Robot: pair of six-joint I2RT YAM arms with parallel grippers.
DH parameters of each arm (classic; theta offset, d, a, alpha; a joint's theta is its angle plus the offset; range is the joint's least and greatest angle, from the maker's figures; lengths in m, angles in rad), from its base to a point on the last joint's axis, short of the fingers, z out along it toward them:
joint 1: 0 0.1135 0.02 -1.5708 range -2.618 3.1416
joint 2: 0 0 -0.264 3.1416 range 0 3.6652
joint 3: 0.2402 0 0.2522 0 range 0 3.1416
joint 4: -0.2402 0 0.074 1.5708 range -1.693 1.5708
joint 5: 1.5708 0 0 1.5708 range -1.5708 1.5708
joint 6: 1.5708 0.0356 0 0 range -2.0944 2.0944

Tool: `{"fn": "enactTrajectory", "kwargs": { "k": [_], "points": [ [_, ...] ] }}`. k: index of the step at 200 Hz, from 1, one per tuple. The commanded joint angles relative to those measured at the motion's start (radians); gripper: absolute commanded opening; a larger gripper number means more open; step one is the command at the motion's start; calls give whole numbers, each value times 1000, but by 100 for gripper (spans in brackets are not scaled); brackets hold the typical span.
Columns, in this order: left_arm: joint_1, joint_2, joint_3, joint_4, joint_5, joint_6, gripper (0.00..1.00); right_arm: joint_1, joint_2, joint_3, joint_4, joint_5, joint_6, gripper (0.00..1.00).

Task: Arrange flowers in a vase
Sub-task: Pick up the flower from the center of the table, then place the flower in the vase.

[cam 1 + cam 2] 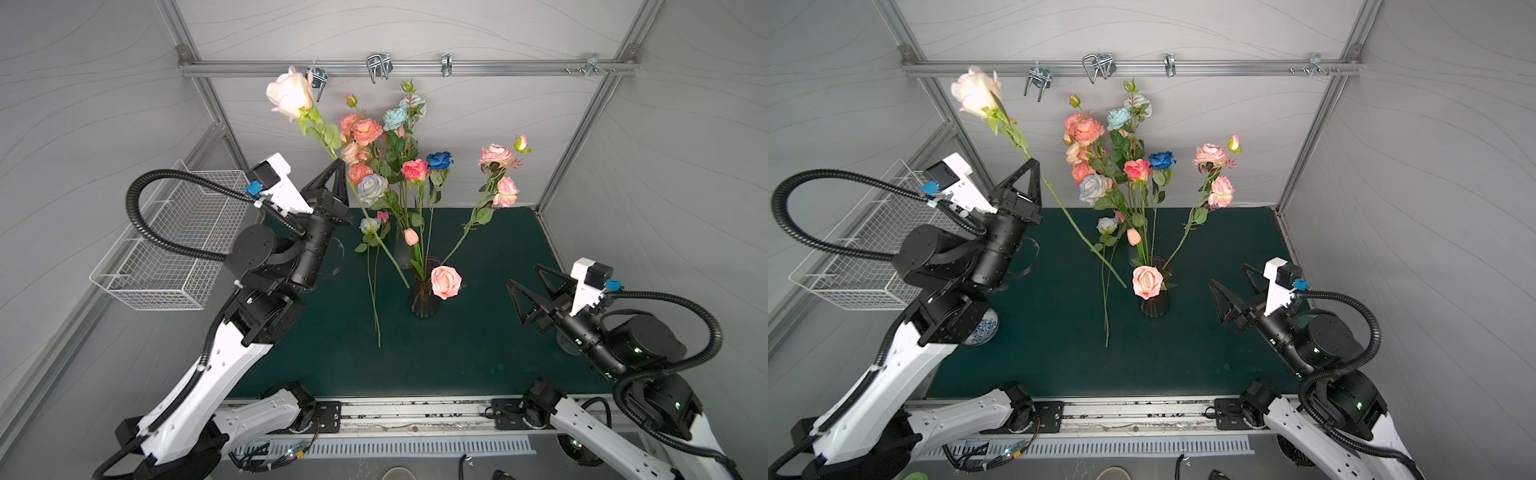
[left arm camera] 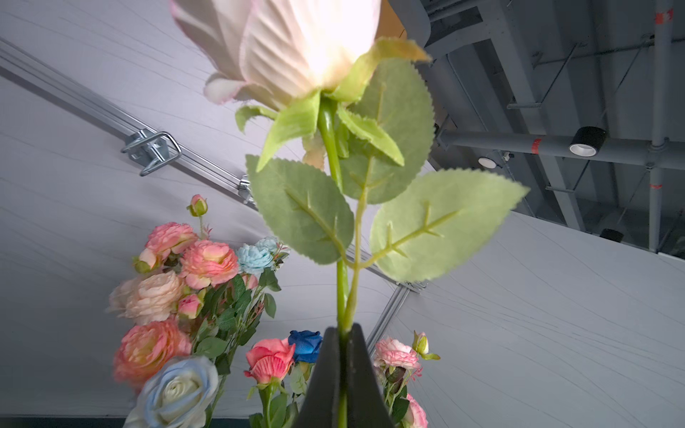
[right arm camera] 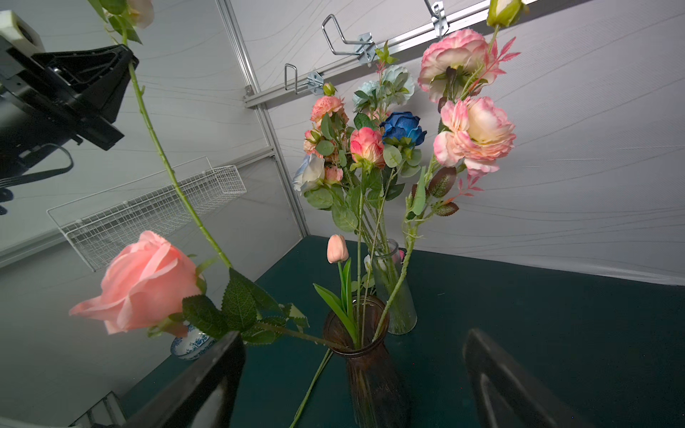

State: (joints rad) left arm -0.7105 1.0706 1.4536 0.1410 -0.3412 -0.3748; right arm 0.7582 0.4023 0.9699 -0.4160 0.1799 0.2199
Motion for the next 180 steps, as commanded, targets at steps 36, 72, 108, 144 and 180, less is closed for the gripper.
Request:
{"fn": "enactTrajectory", "kwargs": {
  "k": [36,72,108,144,180],
  "points": [
    [-74,246,144,198,38,197,0,6,7,55,26,13,-26,94],
    [-93,319,143,254,35,282,0,6,2,60,31,18,-45,94],
    [-104,353,86,273,53,293,0,6,-1,46,40,22,-54,94],
    [-125,354,-12,272,64,271,0,5,-6,34,39,25,-54,94],
    [-146,333,-116,243,41,247,0,6,-17,22,40,27,-53,94]
  ]
}}
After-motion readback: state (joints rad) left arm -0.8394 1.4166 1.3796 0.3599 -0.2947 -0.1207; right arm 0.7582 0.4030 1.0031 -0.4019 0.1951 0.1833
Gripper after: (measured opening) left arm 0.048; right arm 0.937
